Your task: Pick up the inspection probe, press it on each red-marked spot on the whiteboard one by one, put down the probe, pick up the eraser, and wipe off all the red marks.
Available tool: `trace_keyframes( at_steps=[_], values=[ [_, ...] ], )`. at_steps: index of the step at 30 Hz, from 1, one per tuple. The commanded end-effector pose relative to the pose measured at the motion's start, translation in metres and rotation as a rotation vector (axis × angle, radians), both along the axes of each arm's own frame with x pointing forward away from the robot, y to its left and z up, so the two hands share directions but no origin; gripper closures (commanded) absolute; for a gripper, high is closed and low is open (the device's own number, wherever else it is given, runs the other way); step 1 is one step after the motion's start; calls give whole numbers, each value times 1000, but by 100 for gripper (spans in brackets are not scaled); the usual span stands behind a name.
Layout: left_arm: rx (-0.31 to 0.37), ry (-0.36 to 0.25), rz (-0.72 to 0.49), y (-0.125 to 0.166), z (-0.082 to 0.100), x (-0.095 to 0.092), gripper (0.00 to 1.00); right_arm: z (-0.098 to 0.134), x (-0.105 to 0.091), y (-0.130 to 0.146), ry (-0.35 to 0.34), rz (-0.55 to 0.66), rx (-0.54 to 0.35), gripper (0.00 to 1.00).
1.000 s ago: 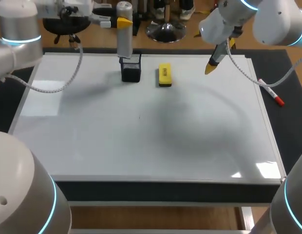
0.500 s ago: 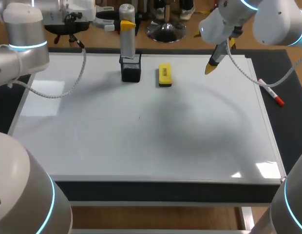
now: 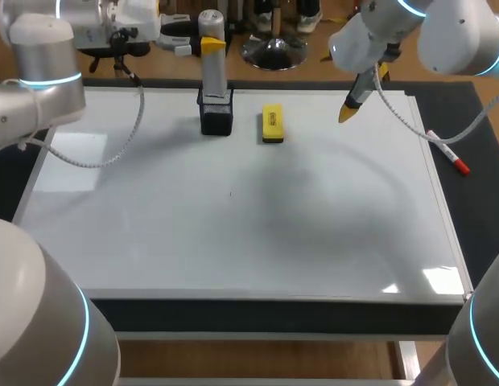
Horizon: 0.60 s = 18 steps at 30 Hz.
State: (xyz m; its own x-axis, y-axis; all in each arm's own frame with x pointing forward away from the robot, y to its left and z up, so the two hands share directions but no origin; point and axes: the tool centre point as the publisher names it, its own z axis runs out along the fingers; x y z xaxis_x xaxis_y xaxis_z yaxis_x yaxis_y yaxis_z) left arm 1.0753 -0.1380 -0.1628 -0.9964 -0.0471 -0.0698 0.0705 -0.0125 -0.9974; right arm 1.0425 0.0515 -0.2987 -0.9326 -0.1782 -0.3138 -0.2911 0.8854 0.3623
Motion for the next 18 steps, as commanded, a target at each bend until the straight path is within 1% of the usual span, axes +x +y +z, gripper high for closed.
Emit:
trace_keyframes(
  at_steps=[1,18],
  values=[
    [-12,-1,4,0,-5,3,100,1,0,0,2,1,-4,0],
    [-28,6,4,2,-16,6,100,1,0,0,2,1,-4,0]
  ],
)
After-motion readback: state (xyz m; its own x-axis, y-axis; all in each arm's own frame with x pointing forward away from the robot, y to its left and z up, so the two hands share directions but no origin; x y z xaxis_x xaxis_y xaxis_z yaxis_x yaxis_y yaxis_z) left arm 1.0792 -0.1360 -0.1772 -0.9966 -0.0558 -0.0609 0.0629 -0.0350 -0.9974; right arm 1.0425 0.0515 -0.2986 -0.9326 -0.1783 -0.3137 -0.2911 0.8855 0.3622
